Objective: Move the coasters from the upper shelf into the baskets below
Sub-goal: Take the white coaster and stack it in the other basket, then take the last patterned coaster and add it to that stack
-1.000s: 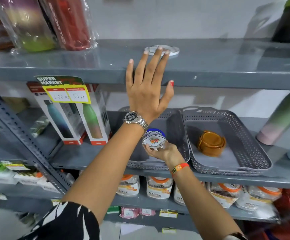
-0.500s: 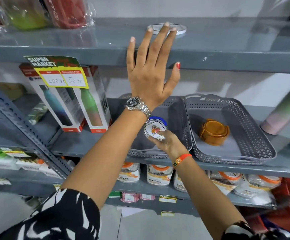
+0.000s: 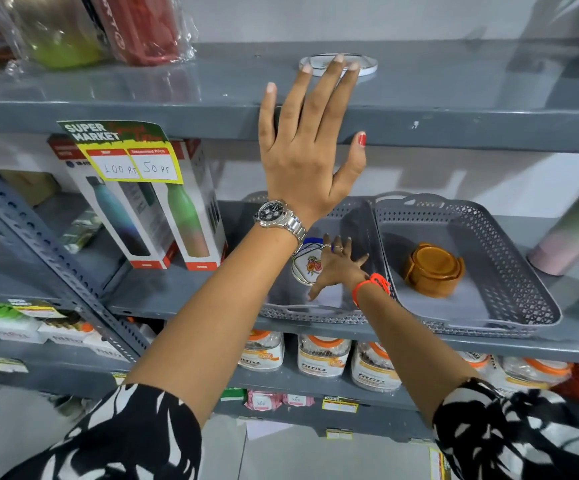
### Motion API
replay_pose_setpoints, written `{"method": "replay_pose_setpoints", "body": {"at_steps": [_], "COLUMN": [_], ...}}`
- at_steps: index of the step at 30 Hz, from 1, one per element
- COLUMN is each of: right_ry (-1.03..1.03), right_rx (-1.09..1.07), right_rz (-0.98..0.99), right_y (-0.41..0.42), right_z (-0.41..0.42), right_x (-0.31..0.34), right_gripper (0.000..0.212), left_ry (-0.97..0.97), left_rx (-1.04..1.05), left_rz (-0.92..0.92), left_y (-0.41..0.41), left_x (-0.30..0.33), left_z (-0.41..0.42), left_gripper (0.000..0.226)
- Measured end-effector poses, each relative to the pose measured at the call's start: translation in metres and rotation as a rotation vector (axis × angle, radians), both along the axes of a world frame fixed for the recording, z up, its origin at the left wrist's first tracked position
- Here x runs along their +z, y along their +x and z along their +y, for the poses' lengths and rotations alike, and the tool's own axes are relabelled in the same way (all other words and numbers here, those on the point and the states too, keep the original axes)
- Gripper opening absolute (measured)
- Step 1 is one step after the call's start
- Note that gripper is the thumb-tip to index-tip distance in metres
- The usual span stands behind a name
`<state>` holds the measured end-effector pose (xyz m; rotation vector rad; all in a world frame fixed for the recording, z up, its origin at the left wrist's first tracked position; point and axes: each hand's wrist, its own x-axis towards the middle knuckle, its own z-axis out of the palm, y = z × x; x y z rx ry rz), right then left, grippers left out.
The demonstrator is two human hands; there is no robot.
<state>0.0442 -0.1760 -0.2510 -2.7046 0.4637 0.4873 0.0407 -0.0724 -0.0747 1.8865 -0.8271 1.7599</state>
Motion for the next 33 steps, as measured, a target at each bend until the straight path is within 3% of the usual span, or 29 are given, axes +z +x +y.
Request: {"method": "replay_pose_setpoints", "body": {"at_steps": [3,8,14,17,24,33], "right_ry": [-0.046,-0.089,-0.042,-0.052,-0.245,-0.226], "right_rx": [0.022,-0.059,-0.072,-0.077,0.013,0.068], "right_rz": [0.015,-0.05,-0.08,-0.236,-0.488,-1.151], "right_y": [0.008,0.014,0.005,-0.008,-0.053,-0.114], "right_z": [-0.002,-0.007,-0.005,-0.001,0.007,0.021], "right_x": [0.002,0.004,0.004,0.008,0.035,0.137], "right_gripper": [0.136,0.096,0.103,0.101,0.059,0.034], "left_ry": [0.0,0.0,-0.007,0.0,0.019,0.098], "left_rx": [0.009,0.019,0.014,0.013,-0.027,-0.128], "left_rz": [-0.009,-0.022,-0.011,-0.008,0.064,0.192], "left_y": [0.0,0.001,0.001,0.0,-0.007,-0.024], "left_x": [0.0,-0.001,-0.001,0.001,0.004,0.013], "left_z": [-0.001,-0.002,-0.003,-0.002,0.002,0.021], "left_gripper": [0.052,0.052,0.053,0.054,0.053,0.058]}}
